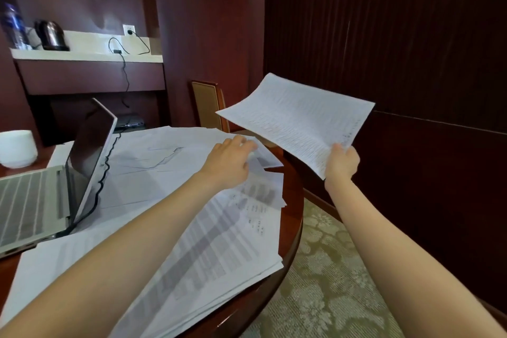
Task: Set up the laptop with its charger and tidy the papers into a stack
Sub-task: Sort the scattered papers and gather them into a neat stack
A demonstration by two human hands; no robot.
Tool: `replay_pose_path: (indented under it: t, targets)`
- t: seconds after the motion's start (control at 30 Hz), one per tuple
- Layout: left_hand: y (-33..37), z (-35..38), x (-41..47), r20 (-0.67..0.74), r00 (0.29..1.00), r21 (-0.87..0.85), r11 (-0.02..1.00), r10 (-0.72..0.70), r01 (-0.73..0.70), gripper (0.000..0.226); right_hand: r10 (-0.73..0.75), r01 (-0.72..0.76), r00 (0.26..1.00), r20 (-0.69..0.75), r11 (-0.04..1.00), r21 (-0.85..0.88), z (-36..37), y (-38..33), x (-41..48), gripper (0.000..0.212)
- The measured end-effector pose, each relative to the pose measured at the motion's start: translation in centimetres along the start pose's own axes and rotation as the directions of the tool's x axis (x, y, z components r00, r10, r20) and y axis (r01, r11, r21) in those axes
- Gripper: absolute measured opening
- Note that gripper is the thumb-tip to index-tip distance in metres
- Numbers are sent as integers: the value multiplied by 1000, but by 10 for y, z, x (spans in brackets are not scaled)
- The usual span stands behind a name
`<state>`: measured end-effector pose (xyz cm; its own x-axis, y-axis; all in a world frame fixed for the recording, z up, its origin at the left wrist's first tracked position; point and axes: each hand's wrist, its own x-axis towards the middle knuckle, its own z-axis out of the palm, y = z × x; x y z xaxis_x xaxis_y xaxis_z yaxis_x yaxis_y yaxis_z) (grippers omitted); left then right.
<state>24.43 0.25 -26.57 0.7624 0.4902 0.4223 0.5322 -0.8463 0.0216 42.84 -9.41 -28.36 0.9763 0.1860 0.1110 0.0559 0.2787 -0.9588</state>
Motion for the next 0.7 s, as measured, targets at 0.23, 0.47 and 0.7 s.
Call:
replay_pose_path:
  t: [0.23, 0.47, 0.7]
  targets:
    - [0, -30, -17, -233, 968, -11, 995, 97, -103, 31, 157, -141, 946, 284, 987, -74, -2, 3, -19, 32]
    - [-17, -45, -69, -241, 969, -54, 997, -58, 47, 31, 315, -131, 789, 528, 925, -356, -1, 16, -45, 31]
    - [-29, -64, -120, -78, 969, -17, 972, -236, 235, 29, 400, 99, 616, 679, 815, -570, 7, 24, -84, 22]
